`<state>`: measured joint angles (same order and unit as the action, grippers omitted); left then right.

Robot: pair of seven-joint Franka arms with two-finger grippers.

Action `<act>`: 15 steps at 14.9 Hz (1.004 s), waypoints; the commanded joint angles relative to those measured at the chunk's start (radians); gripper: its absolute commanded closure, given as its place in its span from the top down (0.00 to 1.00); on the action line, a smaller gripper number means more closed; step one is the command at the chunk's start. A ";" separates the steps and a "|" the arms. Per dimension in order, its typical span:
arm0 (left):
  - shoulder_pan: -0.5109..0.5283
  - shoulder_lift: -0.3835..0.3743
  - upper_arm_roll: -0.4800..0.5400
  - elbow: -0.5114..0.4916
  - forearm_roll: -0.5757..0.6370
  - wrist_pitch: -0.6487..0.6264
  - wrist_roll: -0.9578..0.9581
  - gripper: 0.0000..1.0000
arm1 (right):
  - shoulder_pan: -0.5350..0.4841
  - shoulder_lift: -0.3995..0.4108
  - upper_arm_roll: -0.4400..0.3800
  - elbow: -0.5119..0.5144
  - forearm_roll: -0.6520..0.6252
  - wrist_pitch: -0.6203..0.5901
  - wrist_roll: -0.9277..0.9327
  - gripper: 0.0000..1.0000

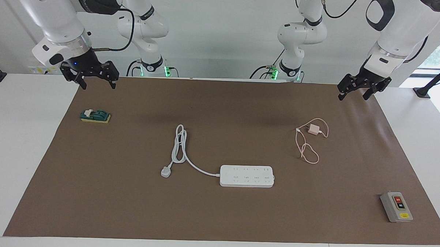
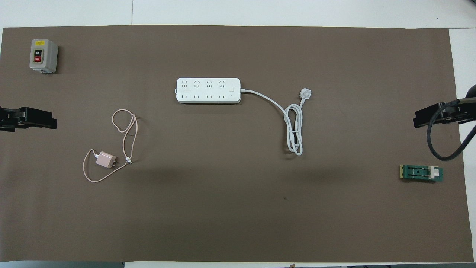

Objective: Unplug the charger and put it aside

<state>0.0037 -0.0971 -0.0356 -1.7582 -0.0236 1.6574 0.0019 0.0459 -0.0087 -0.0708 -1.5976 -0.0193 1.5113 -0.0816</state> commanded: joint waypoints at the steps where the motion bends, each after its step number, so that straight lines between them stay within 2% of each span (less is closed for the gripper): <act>1: -0.013 -0.012 0.011 -0.007 0.002 -0.025 0.015 1.00 | -0.012 -0.010 0.006 0.002 0.010 -0.019 -0.013 1.00; 15: -0.004 -0.024 0.013 -0.024 0.001 -0.054 0.013 1.00 | -0.012 -0.010 0.006 0.002 0.010 -0.019 -0.013 1.00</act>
<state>0.0038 -0.0975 -0.0327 -1.7599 -0.0236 1.6126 0.0022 0.0459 -0.0087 -0.0708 -1.5976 -0.0193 1.5112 -0.0816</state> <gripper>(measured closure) 0.000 0.000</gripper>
